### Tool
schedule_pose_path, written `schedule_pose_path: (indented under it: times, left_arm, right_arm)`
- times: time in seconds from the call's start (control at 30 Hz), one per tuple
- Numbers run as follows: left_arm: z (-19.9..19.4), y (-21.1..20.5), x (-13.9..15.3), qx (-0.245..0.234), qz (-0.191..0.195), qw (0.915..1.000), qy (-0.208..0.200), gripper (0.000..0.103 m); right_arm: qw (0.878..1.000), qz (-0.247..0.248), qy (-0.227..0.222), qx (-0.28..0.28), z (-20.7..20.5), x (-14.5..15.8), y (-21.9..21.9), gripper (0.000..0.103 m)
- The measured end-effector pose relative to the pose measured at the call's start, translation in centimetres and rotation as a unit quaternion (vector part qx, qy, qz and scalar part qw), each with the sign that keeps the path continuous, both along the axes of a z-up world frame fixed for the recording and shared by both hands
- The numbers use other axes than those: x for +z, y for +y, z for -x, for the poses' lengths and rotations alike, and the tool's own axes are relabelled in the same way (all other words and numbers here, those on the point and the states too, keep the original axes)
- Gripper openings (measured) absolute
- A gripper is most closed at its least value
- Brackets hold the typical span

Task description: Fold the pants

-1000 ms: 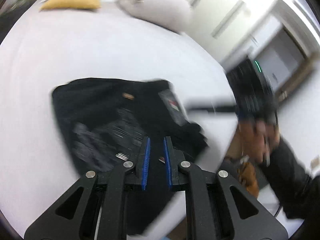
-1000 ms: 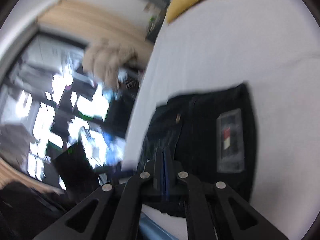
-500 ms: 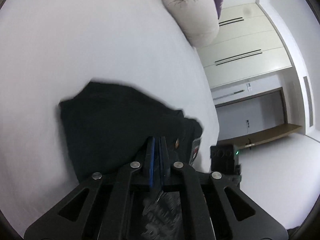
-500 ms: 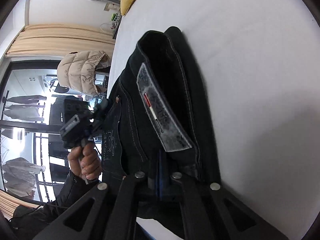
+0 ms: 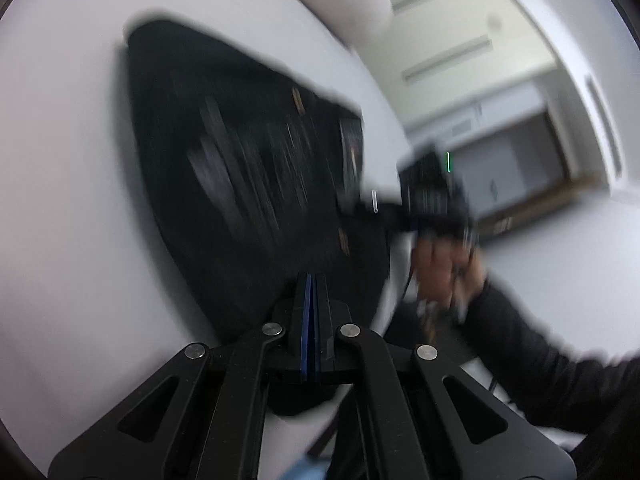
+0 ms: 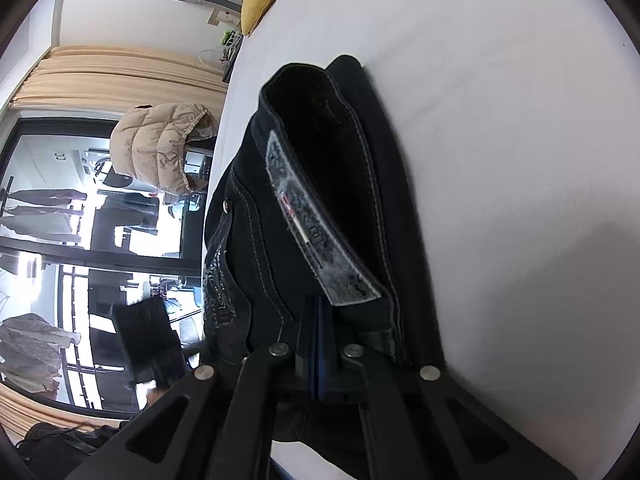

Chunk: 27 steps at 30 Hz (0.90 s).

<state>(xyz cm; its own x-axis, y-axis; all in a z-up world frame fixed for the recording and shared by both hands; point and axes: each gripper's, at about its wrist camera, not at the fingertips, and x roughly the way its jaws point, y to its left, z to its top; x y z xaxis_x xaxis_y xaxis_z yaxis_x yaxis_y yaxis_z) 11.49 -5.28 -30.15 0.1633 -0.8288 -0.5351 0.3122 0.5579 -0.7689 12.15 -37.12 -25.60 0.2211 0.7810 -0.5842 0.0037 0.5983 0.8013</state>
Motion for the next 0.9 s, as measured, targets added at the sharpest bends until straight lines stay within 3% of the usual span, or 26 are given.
schedule_pose_path:
  times: [0.13,0.37,0.47,0.53,0.57,0.6,0.67,0.73,0.9]
  left_arm:
    - [1.9,1.1,-1.3,0.01,0.045,0.9986,0.025,0.0]
    - [1.5,0.7,-1.7,0.004,0.025,0.9997,0.003,0.0]
    - [1.0,-1.1,1.2,0.007,-0.011,0.9999,-0.009,0.0]
    - [1.4,-1.0,3.4,0.009,-0.03,0.9989,-0.035,0.001]
    - [1.7,-0.4,5.0,0.017,-0.038,0.9974,-0.058,0.001]
    - [1.7,0.5,6.4,0.031,-0.043,0.9956,-0.078,0.001]
    - [0.6,2.4,7.1,0.062,-0.044,0.9936,-0.084,0.002]
    - [-1.3,4.2,6.0,0.094,-0.048,0.9927,-0.059,0.006]
    - [-5.1,6.3,2.3,0.118,-0.01,0.9924,0.034,0.007]
  right_arm:
    - [1.0,0.002,-0.007,-0.002,0.3,0.2,0.4,0.0]
    - [0.999,-0.002,-0.036,-0.012,1.1,0.0,0.3,0.0]
    - [0.998,0.011,-0.053,-0.014,1.6,1.3,0.4,0.002]
    - [0.998,0.005,-0.067,-0.014,2.1,2.8,0.0,0.033]
    - [0.997,-0.011,-0.08,-0.02,2.6,3.8,-0.6,0.057]
    - [0.994,-0.028,-0.096,-0.031,3.1,4.9,-1.4,0.071]
    - [0.99,-0.035,-0.124,-0.051,3.5,6.7,-3.4,0.073]
    - [0.991,-0.033,-0.116,-0.06,2.8,6.9,-4.8,0.073]
    - [0.998,-0.027,-0.028,-0.053,-0.5,3.4,-6.3,0.073]
